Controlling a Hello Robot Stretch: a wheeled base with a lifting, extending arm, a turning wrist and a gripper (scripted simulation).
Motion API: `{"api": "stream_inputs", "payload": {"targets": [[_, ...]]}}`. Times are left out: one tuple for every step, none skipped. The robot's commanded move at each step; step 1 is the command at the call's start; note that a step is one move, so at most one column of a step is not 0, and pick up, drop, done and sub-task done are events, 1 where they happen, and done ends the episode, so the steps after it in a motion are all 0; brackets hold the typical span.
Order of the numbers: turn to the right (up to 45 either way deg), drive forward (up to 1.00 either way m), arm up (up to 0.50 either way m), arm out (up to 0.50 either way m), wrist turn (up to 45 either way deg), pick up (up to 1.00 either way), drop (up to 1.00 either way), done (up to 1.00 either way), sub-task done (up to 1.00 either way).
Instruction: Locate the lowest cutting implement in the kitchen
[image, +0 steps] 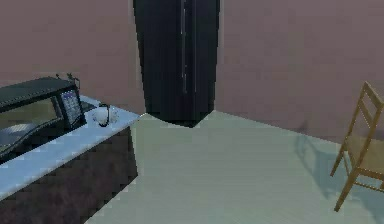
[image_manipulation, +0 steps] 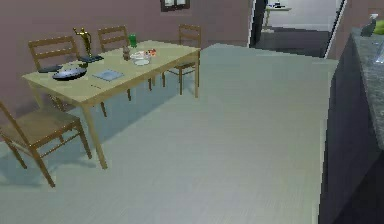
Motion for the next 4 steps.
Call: {"api": "stream_inputs", "payload": {"targets": [[21.0, 0.0, 0.0, 0.0, 0.0, 0.0, 0.0, 0.0, 0.0], [0.0, 0.2, 0.0, 0.0, 0.0, 0.0, 0.0, 0.0, 0.0], [-45.0, 0.0, 0.0, 0.0, 0.0, 0.0, 0.0, 0.0, 0.0], [-39.0, 0.0, 0.0, 0.0, 0.0, 0.0, 0.0, 0.0, 0.0]]}}
